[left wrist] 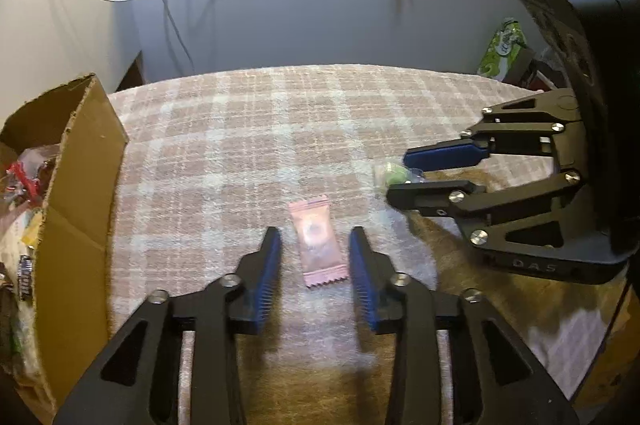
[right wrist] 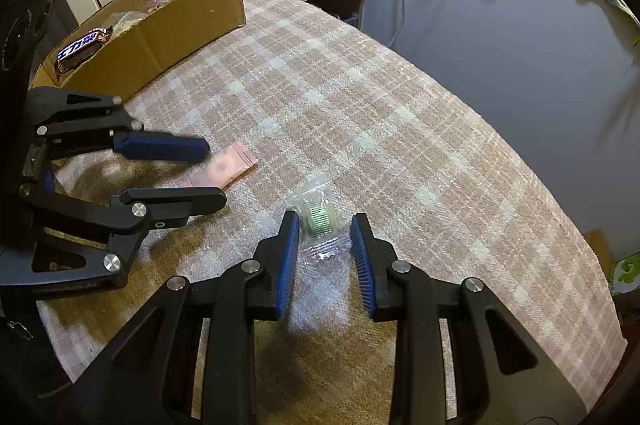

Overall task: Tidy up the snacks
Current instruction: 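Grasp the pink candy with the left tool while the right tool grasps the green-wrapped candy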

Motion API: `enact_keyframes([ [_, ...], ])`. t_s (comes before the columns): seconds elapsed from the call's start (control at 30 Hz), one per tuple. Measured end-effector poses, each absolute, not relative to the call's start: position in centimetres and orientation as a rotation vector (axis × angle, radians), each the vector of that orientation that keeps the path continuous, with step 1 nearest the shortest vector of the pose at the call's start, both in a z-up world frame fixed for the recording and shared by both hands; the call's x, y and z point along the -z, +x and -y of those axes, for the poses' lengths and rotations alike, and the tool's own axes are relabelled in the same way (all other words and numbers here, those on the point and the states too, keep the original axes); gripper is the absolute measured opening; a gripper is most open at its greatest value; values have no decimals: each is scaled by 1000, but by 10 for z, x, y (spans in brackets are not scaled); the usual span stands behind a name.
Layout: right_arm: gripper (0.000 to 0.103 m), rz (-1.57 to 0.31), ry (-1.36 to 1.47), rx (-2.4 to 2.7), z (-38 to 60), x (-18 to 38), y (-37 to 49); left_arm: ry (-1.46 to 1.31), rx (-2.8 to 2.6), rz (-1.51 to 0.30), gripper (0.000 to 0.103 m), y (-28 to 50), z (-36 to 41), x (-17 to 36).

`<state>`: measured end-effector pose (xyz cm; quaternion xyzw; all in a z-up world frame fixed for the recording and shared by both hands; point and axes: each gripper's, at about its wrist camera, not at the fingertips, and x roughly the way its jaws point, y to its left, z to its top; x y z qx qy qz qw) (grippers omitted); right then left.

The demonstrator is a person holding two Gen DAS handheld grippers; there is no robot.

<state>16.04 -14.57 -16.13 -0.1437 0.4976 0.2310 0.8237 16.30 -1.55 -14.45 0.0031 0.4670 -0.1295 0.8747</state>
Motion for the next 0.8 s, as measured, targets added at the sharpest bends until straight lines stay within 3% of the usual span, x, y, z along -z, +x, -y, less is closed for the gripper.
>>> enact_keyframes([
  [0.2, 28, -1058, -303, -488, 146, 161, 162, 48, 233, -966, 44, 169, 28, 146],
  [0.37, 27, -1058, -308, -489, 145, 161, 162, 97, 206, -952, 19, 170, 37, 147],
  [0.8, 24, -1050, -247, -469, 152, 158, 159, 67, 199, -904, 18, 156, 32, 138],
])
